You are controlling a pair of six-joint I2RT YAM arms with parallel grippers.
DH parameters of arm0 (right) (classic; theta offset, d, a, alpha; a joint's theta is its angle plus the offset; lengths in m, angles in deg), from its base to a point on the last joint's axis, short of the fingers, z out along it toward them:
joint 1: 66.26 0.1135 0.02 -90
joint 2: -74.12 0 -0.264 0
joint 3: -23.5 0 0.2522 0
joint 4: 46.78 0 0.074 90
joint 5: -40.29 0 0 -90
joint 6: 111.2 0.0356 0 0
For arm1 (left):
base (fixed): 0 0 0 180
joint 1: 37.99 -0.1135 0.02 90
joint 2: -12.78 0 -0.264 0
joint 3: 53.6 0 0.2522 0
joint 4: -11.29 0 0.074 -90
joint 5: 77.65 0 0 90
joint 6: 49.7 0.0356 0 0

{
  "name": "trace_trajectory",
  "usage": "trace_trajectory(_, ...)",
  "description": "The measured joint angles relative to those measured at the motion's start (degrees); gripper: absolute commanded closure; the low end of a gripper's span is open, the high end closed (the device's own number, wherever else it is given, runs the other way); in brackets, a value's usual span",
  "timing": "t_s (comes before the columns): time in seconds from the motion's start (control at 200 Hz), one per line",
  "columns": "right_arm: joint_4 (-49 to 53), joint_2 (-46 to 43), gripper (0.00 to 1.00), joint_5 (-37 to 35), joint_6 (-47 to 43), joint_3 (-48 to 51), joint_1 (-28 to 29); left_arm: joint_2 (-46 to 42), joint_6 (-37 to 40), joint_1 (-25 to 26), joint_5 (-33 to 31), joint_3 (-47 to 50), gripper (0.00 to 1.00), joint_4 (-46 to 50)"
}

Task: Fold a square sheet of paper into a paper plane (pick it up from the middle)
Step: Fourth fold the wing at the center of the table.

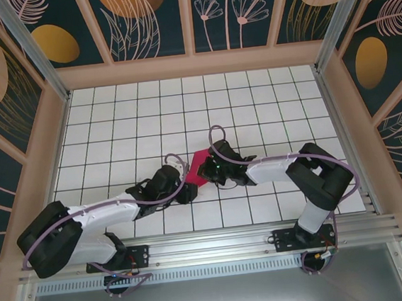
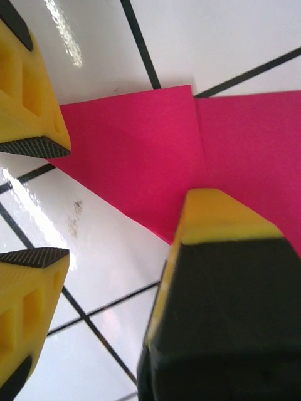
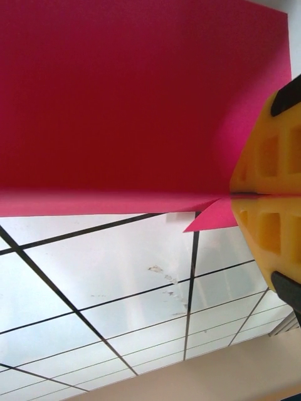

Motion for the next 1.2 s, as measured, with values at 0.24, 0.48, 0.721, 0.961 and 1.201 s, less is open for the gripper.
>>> trace_trajectory(0.24,1.9,0.0,0.92,-0.3,1.0,-1.6,0.1,2.4,0.2,0.8,-3.6,0.0,0.57,-1.1)
trace_trajectory(0.48,2.4,0.0,0.91,-0.3,1.2,-2.3,0.1,4.2,0.0,1.4,-6.8,0.0,0.58,-3.5)
trace_trajectory(0.721,2.8,0.0,0.88,-0.3,1.2,-2.6,0.1,4.6,-0.5,1.6,-9.1,0.0,0.64,-4.2)
trace_trajectory(0.961,4.3,0.0,0.84,-0.2,0.9,-3.2,0.1,4.6,-0.3,1.8,-9.6,0.0,0.72,-4.2)
trace_trajectory(1.201,6.5,0.0,0.82,-0.2,-0.6,-4.3,0.1,4.7,-0.2,1.8,-10.5,0.0,0.82,-4.2)
